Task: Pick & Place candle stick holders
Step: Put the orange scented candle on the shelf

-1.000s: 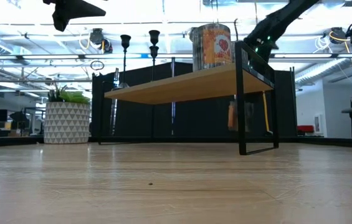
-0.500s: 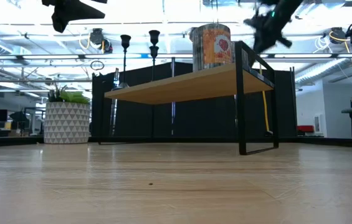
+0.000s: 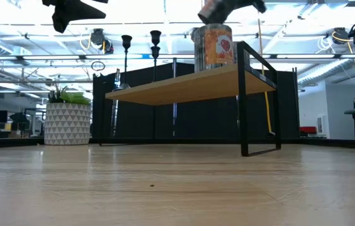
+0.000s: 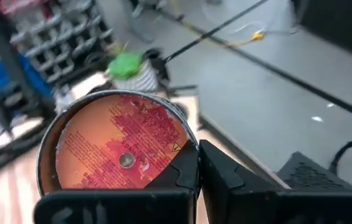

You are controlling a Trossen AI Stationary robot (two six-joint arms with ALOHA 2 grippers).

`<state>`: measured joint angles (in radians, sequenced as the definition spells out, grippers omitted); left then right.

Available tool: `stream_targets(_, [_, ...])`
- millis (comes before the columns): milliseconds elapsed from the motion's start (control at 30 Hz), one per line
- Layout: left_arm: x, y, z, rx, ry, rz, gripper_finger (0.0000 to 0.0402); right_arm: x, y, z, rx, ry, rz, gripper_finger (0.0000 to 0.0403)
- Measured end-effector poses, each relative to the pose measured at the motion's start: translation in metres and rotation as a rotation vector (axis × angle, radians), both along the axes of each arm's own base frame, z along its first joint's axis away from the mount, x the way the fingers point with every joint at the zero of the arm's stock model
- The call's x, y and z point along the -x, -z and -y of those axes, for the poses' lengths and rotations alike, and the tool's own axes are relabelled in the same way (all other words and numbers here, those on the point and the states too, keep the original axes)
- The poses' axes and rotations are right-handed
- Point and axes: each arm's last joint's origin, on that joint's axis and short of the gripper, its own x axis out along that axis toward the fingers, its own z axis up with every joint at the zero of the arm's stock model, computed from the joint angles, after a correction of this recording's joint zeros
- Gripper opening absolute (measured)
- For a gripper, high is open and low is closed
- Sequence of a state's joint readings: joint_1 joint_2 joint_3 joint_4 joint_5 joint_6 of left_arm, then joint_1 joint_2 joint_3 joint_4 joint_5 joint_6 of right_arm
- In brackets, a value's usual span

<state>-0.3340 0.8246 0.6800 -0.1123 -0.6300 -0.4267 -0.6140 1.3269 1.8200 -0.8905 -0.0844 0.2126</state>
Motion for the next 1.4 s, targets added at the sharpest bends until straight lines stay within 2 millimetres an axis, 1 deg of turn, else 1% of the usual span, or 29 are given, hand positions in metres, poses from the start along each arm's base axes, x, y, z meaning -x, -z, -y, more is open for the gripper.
stream_targets(100, [0.000, 0.000, 0.000, 0.000, 0.000, 0.000, 0.0184, -0.023, 0.007, -0.001, -0.014, -0.067, -0.049, 0.0000])
stream_targets(300, [0.000, 0.000, 0.000, 0.000, 0.000, 0.000, 0.0184, -0.065, 0.030, 0.000, -0.045, -0.153, -0.161, 0.0000])
stream_targets(367, [0.000, 0.000, 0.000, 0.004, -0.001, 0.001, 0.0184, -0.075, 0.036, 0.001, -0.045, -0.177, -0.184, 0.0000])
stream_targets(533, [0.000, 0.000, 0.000, 0.005, -0.001, 0.002, 0.0184, -0.093, 0.051, 0.002, -0.091, -0.242, -0.216, 0.0000])
stream_targets(867, [0.000, 0.000, 0.000, 0.004, -0.001, 0.002, 0.0184, -0.119, 0.083, 0.000, -0.128, -0.311, -0.359, 0.0000])
stream_targets(1033, [0.000, 0.000, 0.000, 0.004, -0.001, 0.002, 0.0184, -0.129, 0.094, -0.002, -0.124, -0.345, -0.403, 0.0000])
stream_targets(1200, [0.000, 0.000, 0.000, 0.004, -0.001, 0.001, 0.0184, -0.134, 0.106, -0.002, -0.148, -0.359, -0.463, 0.0000])
stream_targets(1400, [0.000, 0.000, 0.000, 0.004, -0.001, 0.001, 0.0184, -0.134, 0.107, -0.006, -0.113, -0.353, -0.509, 0.0000])
